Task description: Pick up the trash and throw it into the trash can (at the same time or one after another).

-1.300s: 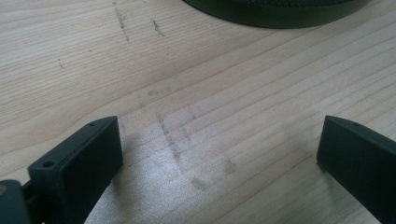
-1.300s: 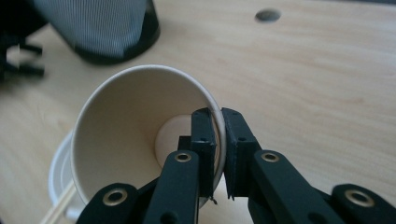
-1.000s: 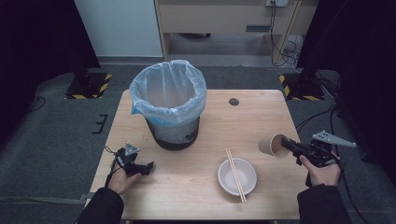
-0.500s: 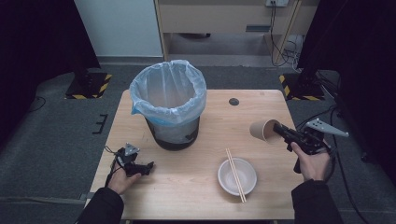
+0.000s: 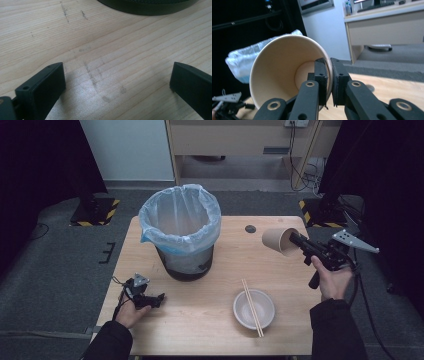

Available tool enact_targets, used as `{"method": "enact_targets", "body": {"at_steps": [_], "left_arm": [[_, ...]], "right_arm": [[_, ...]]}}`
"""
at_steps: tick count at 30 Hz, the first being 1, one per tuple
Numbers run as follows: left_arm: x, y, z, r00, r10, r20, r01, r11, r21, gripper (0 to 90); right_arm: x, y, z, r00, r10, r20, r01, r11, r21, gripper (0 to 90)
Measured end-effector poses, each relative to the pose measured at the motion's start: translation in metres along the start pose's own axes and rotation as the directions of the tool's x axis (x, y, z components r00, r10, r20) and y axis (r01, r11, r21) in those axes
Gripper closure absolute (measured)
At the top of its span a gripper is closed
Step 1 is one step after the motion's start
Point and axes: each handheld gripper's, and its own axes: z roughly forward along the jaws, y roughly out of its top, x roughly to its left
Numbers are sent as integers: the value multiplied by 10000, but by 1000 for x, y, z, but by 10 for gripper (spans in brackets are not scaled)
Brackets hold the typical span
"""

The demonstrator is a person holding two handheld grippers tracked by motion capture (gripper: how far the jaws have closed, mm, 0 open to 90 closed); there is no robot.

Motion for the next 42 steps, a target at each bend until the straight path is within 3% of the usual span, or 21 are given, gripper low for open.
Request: {"method": "enact_targets", "body": {"at_steps": [23, 42], "left_arm": [[0, 0, 0, 10000, 0, 2, 0, 10000, -1, 0], [0, 0, 0, 10000, -6, -2, 6, 10000, -16, 0]], "right_arm": [[38, 61, 40, 9937, -200, -1106, 86, 9946, -1030, 848], [69, 77, 90, 9862, -404, -1606, 244, 9947, -1003, 847]]}}
